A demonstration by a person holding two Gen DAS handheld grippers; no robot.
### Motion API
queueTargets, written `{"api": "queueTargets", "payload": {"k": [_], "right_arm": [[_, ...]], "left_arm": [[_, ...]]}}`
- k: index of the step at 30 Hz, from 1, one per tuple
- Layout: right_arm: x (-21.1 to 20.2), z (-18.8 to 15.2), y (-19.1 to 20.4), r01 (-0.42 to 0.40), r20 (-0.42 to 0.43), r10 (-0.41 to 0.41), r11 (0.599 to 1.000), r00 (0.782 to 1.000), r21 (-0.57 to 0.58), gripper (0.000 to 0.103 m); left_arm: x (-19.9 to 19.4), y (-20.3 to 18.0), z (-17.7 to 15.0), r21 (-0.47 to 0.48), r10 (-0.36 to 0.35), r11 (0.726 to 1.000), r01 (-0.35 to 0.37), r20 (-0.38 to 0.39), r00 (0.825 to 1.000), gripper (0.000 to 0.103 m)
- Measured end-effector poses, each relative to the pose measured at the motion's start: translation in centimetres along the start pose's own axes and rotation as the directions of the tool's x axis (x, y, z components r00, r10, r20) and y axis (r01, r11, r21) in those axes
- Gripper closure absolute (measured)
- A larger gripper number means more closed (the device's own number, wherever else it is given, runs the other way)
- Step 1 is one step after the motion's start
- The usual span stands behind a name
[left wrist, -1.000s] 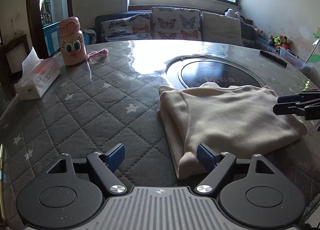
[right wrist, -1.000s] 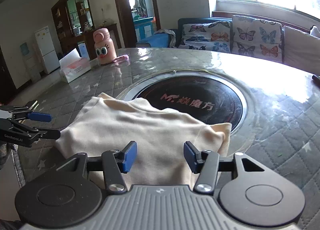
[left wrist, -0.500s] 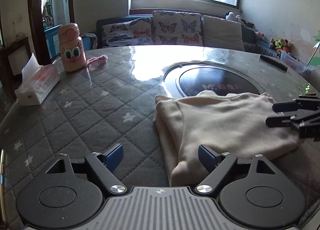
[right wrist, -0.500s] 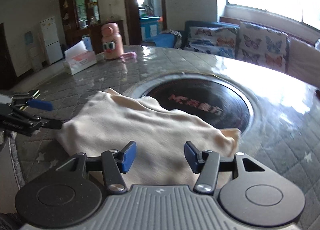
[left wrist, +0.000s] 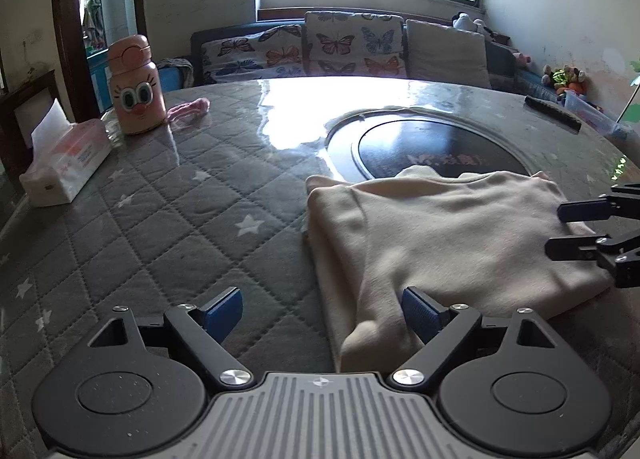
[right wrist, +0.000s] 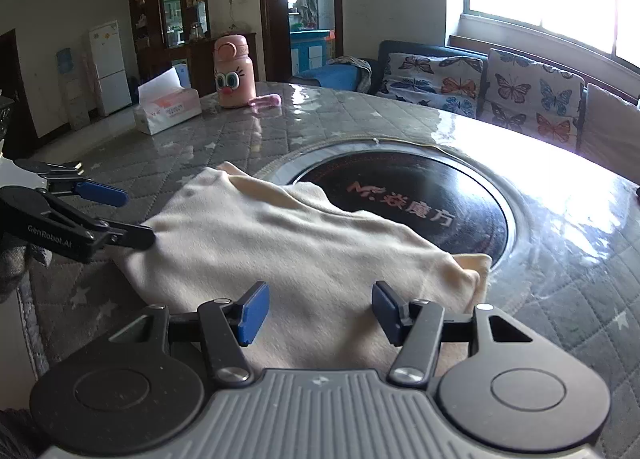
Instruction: Fold clothes
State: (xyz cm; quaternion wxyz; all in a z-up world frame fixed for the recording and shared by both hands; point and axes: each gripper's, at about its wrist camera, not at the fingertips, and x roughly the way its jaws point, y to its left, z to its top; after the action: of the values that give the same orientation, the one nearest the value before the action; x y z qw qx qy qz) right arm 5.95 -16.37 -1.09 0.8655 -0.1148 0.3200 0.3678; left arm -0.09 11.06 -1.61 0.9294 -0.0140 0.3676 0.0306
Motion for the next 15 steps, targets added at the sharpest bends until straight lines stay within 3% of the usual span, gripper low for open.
{"api": "queueTargets", "payload": {"k": [11,15], "right_arm": [[-1.4,-0.8,-1.5,0.026,-0.003,-0.026,0.998,1.0,0.058,0.044],[-1.2,-1.2,-2.9,0.036,-0.03,-0.033,0.992,0.999,0.123,0.045]], "left_arm": [[-0.6,0.2,1.0,-0.034,-0.024,0.999,0.025,0.031,0.999,0.016],[-0.2,0.2,1.7,-0.052,-0.04,0.998,0.041,0.032,0.999,0.023]]}}
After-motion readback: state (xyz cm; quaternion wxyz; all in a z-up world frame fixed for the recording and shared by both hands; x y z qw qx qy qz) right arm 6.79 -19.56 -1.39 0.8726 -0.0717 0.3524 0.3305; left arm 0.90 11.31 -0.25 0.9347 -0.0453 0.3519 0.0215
